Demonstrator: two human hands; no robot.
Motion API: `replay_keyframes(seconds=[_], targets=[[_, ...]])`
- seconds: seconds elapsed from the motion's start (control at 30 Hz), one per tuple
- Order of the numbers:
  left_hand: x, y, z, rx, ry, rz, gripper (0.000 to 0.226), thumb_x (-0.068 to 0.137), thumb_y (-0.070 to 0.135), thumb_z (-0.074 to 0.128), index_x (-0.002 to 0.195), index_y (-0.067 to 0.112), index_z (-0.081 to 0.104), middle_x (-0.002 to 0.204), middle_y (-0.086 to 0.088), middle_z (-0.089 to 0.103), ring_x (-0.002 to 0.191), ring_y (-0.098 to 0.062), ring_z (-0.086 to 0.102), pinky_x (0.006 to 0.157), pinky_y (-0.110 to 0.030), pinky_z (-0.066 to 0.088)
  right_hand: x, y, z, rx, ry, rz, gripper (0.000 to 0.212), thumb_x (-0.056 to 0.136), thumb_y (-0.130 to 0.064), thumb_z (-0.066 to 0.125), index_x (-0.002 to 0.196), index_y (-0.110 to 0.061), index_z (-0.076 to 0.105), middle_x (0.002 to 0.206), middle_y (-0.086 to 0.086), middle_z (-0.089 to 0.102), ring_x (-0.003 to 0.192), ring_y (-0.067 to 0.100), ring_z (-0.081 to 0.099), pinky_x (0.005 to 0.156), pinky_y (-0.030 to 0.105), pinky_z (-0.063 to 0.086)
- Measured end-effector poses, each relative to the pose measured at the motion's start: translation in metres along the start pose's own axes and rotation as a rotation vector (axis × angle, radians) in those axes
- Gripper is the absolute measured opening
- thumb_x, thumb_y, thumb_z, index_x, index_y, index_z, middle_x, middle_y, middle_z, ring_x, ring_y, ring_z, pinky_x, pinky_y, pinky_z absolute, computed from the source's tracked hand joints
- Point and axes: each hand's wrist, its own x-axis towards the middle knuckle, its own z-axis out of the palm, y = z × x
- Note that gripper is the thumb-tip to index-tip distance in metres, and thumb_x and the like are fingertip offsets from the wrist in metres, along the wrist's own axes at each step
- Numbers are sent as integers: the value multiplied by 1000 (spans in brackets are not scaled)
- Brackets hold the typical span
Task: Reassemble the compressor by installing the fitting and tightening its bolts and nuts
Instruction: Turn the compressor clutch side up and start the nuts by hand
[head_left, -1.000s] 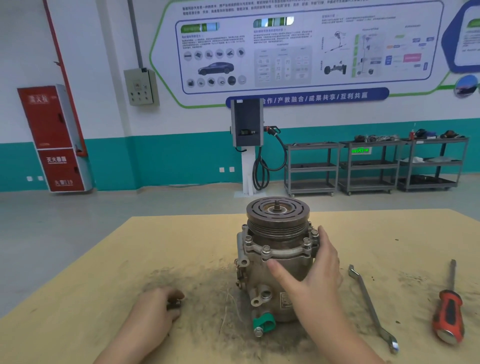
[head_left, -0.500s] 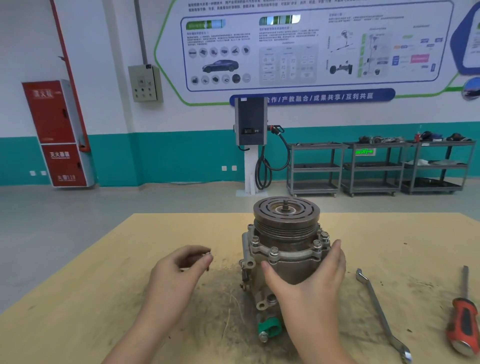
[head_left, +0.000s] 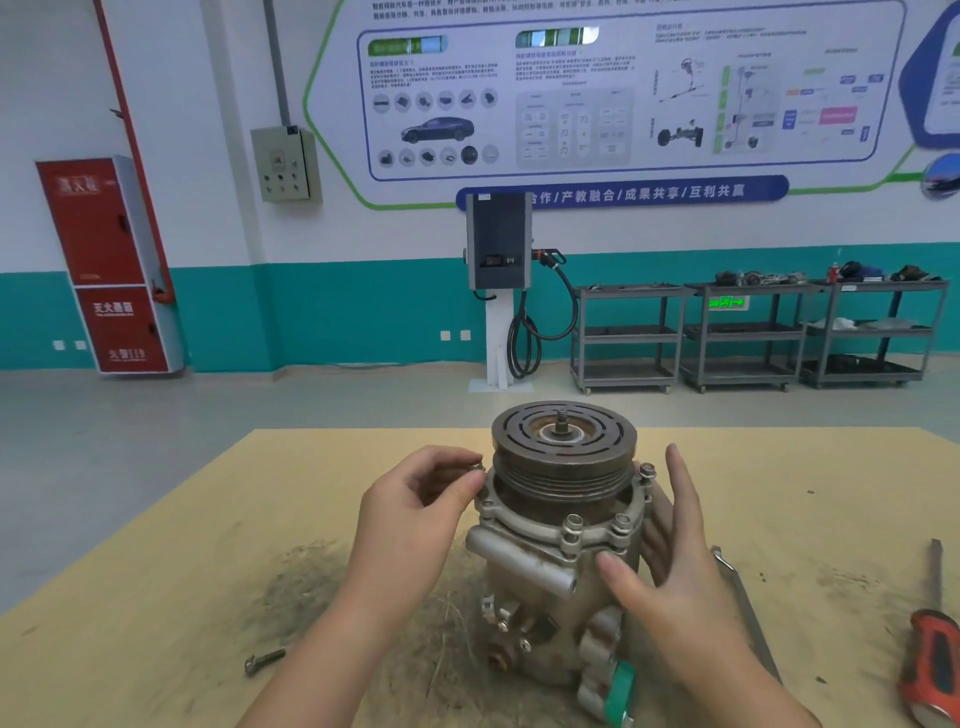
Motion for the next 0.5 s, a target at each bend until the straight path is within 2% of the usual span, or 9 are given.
replay_keyframes(seconds=[0.17,0.27,0.43,0.5], targets=[[-12,0,0,-47,39,67,30,85,6,72,89,36,73,87,10,74,85,-5,69,74,-12,50,1,1,0,2,3,-9,110,51,-57,77,136,-71,10,131,-46,32,125,-16,41,101,14,36],[-15,2,1,-95,74,73,29,84,7,72,88,35,73,87,8,74,85,-5,69,73,-12,50,0,2,1,5,11,-13,109,51,-56,77,136,-71,10,133,-44,31,125,-16,40,105,20,35],[-19,3,4,44,-41,91,33,87,5,70,84,37,75,86,14,74,86,-1,66,74,-8,46,-1,4,2,-7,29,-28,106,52,-55,76,136,-71,13,126,-52,33,121,-20,41,98,11,36],[-19,5,1,175,-37,155,31,86,9,71,82,40,75,88,21,71,89,2,63,76,-5,42,-1,3,2,-12,29,-27,106,53,-55,76,137,-69,13,130,-47,34,124,-16,42,100,14,36]])
